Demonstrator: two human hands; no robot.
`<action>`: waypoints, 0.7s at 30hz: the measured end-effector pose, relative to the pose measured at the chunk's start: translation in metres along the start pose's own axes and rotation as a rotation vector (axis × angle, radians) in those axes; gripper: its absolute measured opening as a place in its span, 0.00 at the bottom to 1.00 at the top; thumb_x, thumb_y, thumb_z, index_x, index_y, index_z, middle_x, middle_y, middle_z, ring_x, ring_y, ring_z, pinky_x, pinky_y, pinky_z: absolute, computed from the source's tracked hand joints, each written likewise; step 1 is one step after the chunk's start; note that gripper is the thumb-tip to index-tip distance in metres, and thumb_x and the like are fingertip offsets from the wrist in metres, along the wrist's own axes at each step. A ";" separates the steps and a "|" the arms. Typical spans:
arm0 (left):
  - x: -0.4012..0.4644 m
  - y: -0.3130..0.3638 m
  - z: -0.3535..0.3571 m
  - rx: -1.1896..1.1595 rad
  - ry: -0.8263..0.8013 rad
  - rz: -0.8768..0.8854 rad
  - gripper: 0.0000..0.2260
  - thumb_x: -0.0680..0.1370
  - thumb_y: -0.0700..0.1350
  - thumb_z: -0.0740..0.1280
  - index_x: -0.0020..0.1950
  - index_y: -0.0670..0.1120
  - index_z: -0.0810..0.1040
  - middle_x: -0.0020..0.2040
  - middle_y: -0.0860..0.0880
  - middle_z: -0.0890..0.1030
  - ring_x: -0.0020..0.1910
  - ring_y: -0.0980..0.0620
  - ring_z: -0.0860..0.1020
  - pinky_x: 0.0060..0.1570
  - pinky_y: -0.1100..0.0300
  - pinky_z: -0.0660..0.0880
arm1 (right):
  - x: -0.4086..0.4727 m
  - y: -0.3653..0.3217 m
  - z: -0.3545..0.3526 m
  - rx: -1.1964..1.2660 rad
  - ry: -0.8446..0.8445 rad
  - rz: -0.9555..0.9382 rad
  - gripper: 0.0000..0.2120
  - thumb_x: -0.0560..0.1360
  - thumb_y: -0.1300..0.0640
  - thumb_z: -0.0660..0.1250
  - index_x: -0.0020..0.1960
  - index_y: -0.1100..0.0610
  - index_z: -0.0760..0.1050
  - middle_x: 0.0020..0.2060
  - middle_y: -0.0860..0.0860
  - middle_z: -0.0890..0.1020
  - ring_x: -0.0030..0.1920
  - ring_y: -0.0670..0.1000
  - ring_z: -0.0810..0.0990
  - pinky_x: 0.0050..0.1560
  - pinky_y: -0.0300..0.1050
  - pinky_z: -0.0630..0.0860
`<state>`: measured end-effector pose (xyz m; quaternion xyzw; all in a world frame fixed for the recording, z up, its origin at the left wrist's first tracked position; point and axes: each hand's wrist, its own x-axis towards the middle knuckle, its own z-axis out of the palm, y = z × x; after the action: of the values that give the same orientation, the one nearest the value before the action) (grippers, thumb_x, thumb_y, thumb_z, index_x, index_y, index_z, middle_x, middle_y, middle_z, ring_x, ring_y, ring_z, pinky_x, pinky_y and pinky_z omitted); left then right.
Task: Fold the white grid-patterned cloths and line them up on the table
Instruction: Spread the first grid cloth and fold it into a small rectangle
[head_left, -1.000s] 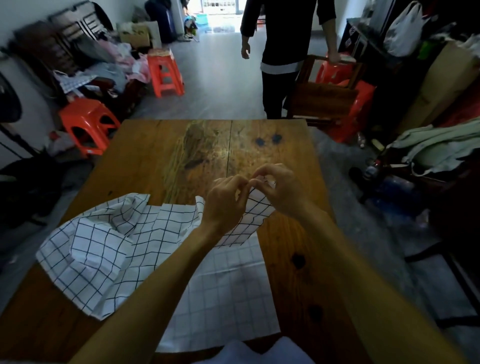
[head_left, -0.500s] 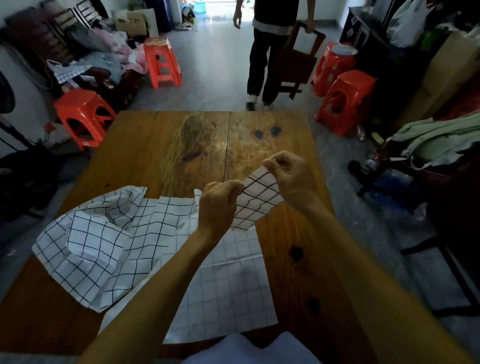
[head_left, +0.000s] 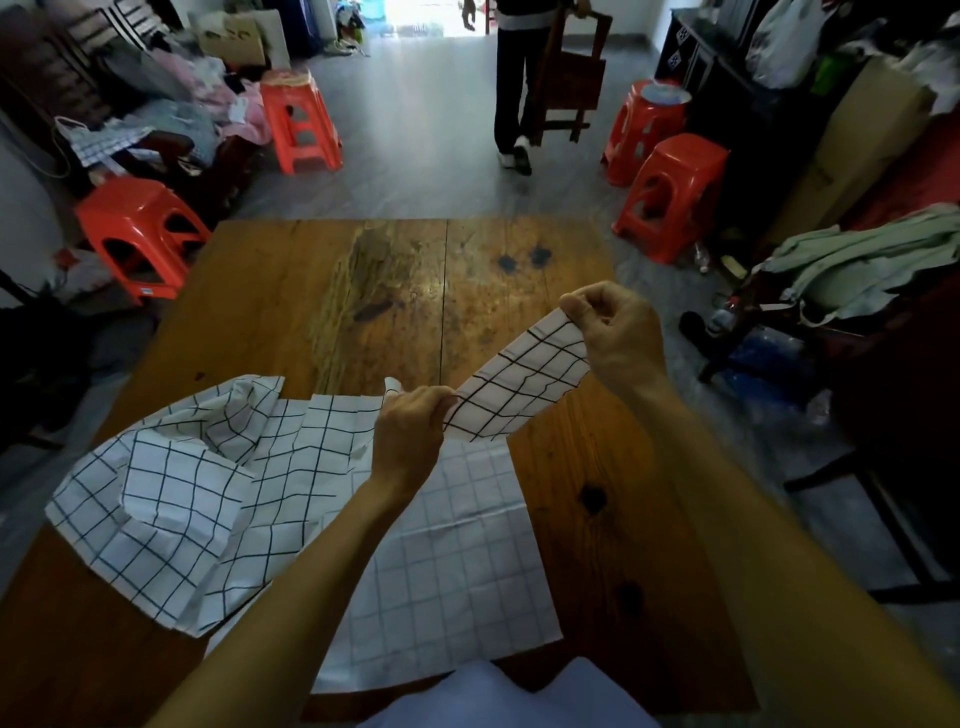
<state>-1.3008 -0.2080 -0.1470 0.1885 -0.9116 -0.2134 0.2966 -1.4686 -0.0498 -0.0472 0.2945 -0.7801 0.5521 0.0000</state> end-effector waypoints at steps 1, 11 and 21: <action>0.000 -0.004 0.001 0.006 -0.018 -0.011 0.03 0.76 0.40 0.69 0.46 0.43 0.82 0.39 0.47 0.84 0.35 0.48 0.79 0.37 0.55 0.76 | -0.001 0.000 0.000 -0.004 0.023 0.001 0.07 0.76 0.51 0.68 0.44 0.54 0.77 0.38 0.47 0.80 0.39 0.45 0.79 0.39 0.35 0.76; 0.015 0.012 -0.006 -0.153 0.037 -0.018 0.05 0.78 0.40 0.67 0.51 0.40 0.80 0.44 0.43 0.83 0.41 0.49 0.80 0.41 0.55 0.79 | 0.005 0.000 -0.007 -0.250 -0.048 -0.064 0.07 0.76 0.51 0.67 0.45 0.54 0.78 0.38 0.47 0.80 0.40 0.48 0.79 0.40 0.44 0.77; 0.061 0.067 0.004 -0.199 0.085 0.208 0.08 0.78 0.47 0.67 0.52 0.44 0.81 0.46 0.48 0.83 0.46 0.52 0.81 0.49 0.54 0.75 | -0.017 -0.007 0.007 -0.075 -0.203 0.006 0.06 0.74 0.53 0.70 0.46 0.55 0.80 0.39 0.47 0.82 0.41 0.42 0.79 0.38 0.29 0.73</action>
<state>-1.3639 -0.1789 -0.0885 0.0716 -0.8872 -0.2624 0.3726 -1.4487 -0.0501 -0.0491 0.3462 -0.7970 0.4899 -0.0697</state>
